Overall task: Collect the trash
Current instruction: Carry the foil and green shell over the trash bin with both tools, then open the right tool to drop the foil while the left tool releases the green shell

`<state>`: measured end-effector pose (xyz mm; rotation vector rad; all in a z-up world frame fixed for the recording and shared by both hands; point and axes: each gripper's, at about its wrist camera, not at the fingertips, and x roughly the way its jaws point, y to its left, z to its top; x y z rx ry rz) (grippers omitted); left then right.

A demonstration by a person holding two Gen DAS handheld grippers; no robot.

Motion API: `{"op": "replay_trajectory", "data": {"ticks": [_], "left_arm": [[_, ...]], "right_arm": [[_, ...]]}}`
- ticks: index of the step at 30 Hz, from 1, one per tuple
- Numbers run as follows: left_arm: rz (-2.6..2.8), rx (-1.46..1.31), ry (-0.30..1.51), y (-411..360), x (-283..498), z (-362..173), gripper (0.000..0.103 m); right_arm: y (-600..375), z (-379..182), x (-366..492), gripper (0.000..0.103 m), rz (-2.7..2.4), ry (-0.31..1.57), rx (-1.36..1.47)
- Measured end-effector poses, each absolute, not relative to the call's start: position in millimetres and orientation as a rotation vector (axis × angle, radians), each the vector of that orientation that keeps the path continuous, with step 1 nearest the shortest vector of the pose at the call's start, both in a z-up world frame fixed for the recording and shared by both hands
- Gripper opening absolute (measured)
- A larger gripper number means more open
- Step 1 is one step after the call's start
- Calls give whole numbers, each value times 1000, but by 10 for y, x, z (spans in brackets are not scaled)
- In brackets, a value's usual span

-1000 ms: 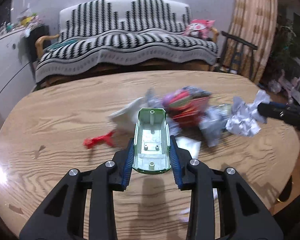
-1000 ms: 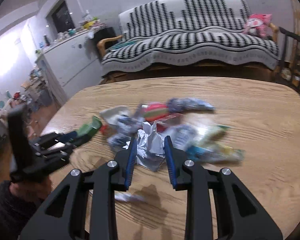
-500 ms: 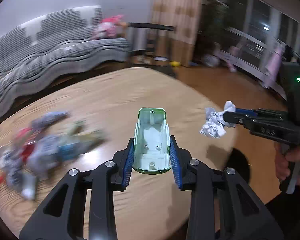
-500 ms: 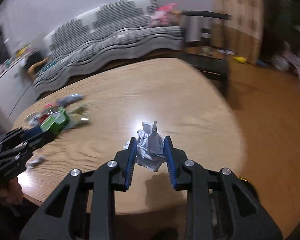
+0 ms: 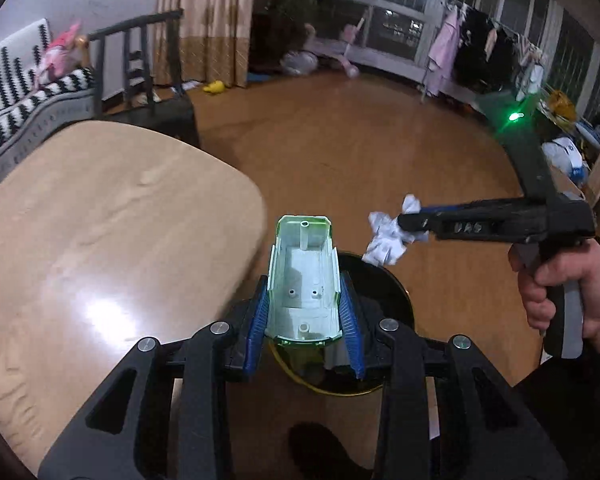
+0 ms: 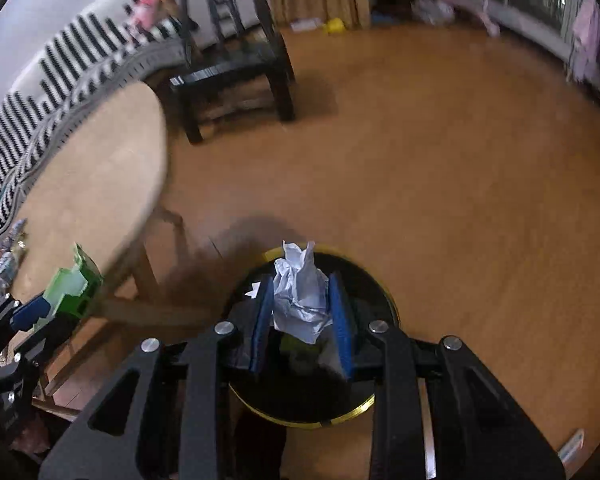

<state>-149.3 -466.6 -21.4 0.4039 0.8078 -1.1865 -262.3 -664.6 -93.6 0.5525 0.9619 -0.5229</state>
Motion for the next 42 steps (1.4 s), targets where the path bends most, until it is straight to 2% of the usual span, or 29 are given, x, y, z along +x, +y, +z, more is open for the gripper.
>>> {"op": "replay_trajectory", "data": {"ticks": [5,13,15,17,18,39,40,41,42], "left_arm": [[-1208,421,823,-4879,-1427,-295,33],[-1214,432,839,-5024,-1387,-319,33],[-1215,432,842,-5026,-1403,-337,33],[-1212,430,844,-5015,-1401,-343,33],[-1212,429,845,-5012,-1413,-345,33],[-1247,463,859,-5161,-1518,-470,33],[-1243,467,858,-5179,-1528,-484,35],[-1241,469,861,-5192,-1531,-490,42],[-1238,471,867,-5214,-1528,-496,59]], "right_arm": [[-6707,-1191,-2666,29,-511,1055,581],[-6655,-1130,-2644,30,-477,1049,604],[-6700,-1115,-2657,34,-469,1037,616],[-6685,-1090,-2657,56,-477,1024,618],[-6681,-1074,-2655,57,-484,1011,614],[-6728,-974,-2696,62,-545,949,633],[-6725,-973,-2702,62,-548,947,636],[-6729,-972,-2703,62,-550,945,640],[-6727,-976,-2705,62,-551,943,643]]}}
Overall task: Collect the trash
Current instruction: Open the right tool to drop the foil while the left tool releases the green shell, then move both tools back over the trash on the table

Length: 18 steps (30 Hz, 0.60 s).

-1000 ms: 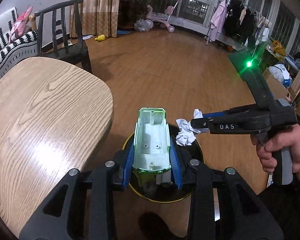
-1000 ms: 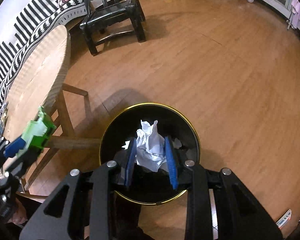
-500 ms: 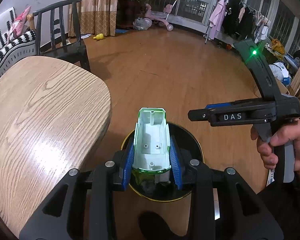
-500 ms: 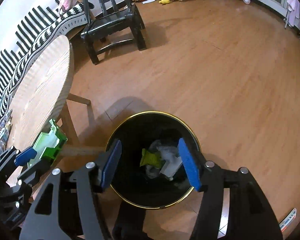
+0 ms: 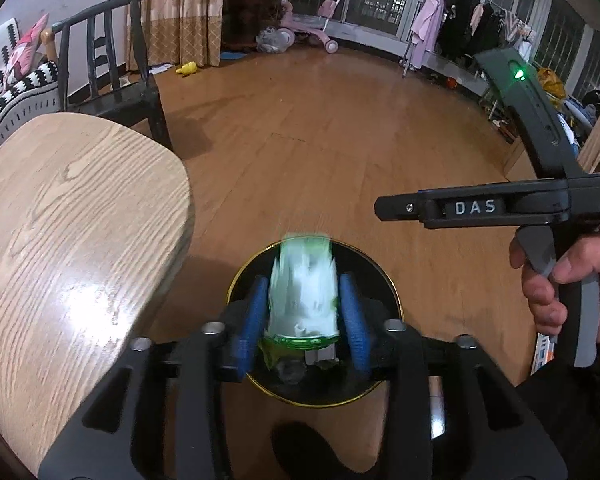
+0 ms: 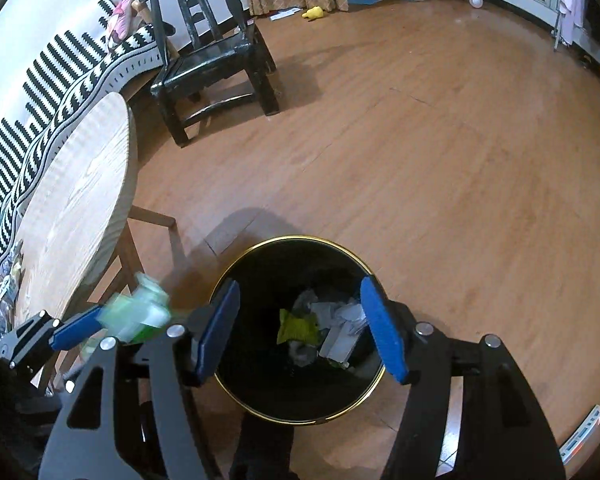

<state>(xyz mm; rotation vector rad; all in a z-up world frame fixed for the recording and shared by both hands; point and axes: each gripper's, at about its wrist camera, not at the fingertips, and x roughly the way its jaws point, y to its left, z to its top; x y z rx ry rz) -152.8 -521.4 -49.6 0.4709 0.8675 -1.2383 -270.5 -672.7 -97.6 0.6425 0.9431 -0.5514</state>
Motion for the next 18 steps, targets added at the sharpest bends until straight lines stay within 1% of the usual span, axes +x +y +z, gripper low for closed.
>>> {"op": "replay_trajectory", "data": {"ticks": [1,2,7,12,15,18], "left_arm": [[-1234,467,867,-5210,-1530,-497,67],[-1231,459,859,-5201,-1530,-487,71],[-1233,440,846,-5130,-1501,-366,72],[-1204,402,795,-4808,-1403,-126,85],[-1133,368,764,-4449,-1218,56,89],[-1053,319,746,-4029,-1004,199,91]], "right_arm": [[-6723,-974,-2707,62,-551,942,643],[-6721,-977,-2706,62,-550,944,642],[-6708,-966,-2676,62,-553,949,629],[-6544,-785,-2488,62,-541,908,588],[-6288,-577,-2204,62,-491,865,539],[-5952,-377,-1838,63,-413,830,488]]}}
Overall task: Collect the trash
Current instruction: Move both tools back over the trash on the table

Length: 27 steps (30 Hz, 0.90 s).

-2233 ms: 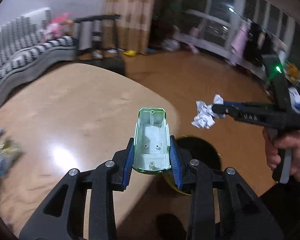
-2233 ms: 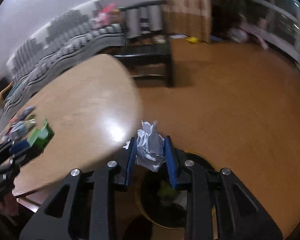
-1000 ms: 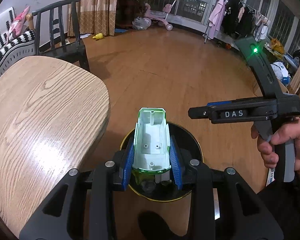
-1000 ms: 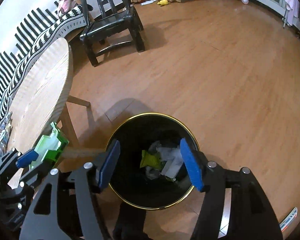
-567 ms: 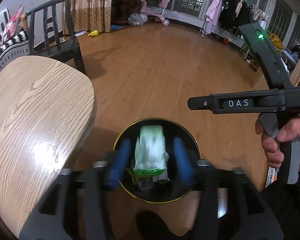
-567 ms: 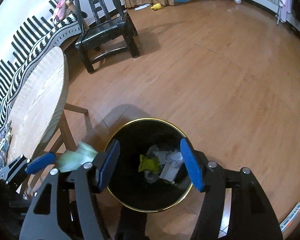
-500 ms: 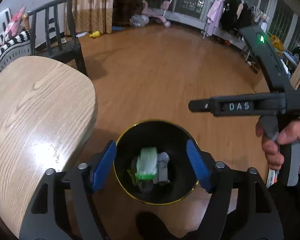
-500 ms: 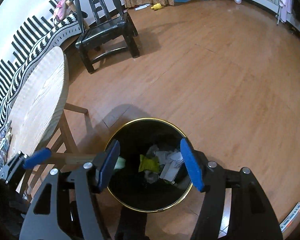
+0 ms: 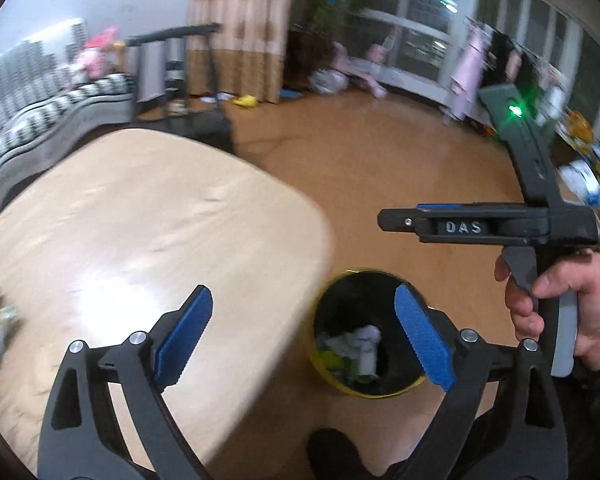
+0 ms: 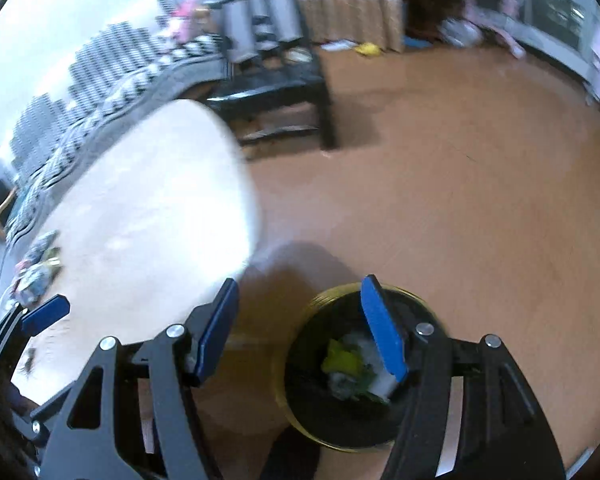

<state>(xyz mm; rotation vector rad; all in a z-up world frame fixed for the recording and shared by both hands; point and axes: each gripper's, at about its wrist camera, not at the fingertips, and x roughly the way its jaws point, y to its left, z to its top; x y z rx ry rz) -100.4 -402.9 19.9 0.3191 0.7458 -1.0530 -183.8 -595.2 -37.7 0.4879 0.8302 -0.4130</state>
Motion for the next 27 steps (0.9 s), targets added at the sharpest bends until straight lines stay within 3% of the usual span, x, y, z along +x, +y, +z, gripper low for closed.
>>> {"op": "replay_trajectory", "data": {"ticks": [9,17,25,27], "left_arm": [[-678,156,754,-2143,-182,435,91],[-345,73,757,-539,336,251,91],[-261,51,817,-152,729,-81,90],[-258,36,841,-144,802,-141,84]], "right_arm": [[-4309,-89,-400,64,-66,848,292],[-2839,-12,294,64,172,864,134],[-2030,-218,772,64,286,916,119],[-1930,-235,839,64,299,914,115]]}}
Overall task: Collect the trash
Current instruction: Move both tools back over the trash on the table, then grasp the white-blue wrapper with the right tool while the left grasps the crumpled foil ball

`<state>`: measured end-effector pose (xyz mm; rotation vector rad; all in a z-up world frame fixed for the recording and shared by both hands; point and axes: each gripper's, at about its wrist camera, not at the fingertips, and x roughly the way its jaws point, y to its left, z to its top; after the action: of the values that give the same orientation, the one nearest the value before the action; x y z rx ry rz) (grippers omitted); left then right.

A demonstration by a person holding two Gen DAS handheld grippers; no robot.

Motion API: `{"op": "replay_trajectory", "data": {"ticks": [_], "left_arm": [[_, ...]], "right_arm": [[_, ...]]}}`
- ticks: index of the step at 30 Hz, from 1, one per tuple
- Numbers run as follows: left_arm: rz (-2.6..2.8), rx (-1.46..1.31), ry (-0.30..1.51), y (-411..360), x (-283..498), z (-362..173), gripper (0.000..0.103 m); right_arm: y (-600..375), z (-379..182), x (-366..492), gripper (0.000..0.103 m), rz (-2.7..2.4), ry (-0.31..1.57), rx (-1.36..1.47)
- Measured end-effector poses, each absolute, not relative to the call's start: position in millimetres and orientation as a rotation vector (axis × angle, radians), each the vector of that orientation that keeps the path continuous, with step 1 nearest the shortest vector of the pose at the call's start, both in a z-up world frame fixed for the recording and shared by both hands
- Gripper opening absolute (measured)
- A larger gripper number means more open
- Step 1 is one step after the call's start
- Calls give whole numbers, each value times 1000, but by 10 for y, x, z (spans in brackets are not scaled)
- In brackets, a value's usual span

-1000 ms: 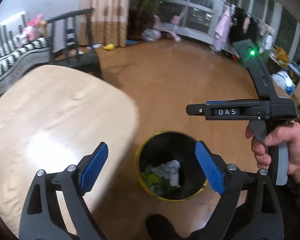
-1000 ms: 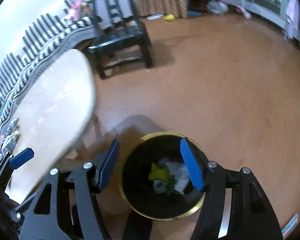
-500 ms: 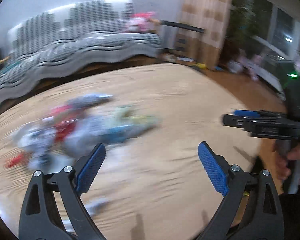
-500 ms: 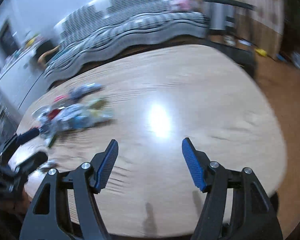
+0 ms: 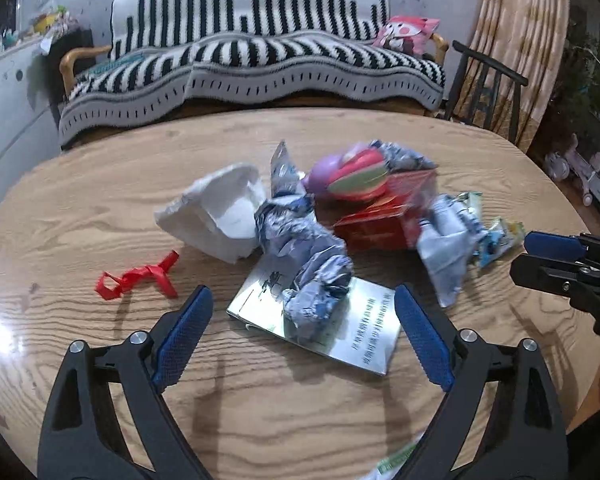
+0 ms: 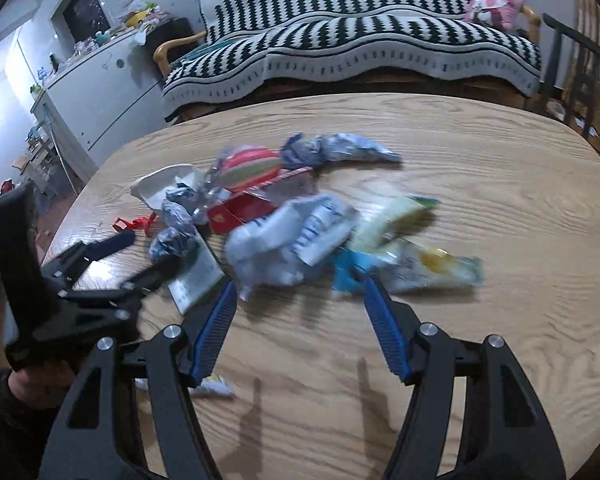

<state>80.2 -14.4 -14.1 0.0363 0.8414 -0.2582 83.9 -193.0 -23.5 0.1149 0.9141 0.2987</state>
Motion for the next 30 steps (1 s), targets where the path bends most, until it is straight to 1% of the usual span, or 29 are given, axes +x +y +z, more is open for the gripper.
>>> {"op": "replay_trajectory", "data": {"ticks": [2,4,5,6,9,14,20,21,23,26,30], "left_arm": [[-264,18,839,-126,864,-155,76],[-269,-1,842,-146,950,-187,61],[-270,-5,855,-152,995,-216,44],[-266,-10,876,-145,1018,-248,34],[-267,-7,865,-138,992,-211,31],[-271,1,836,-108,876,-94,31],[-293,-8,820,-73,772,19,31],[-294,-8,816,-81,761,34,31],[-294,-9,812,-87,747,55,31],[-295,-14,804,-95,714,105,31],[-303,-19,790,-105,664,171,31]], "right_arm": [[-1806,-246,904,64,319,914,102],[-1708,-265,969,64,329,914,93],[-1680,-278,998,64,330,918,91],[-1660,-290,1017,64,331,920,87],[-1604,-328,1088,64,314,919,57],[-1524,-388,1207,69,273,910,-1],[-1467,-467,1293,71,241,908,-66],[-1457,-490,1305,69,239,915,-79],[-1465,-536,1305,53,254,928,-79],[-1505,-473,1242,44,260,910,-66],[-1617,-356,1093,41,297,904,-18]]}}
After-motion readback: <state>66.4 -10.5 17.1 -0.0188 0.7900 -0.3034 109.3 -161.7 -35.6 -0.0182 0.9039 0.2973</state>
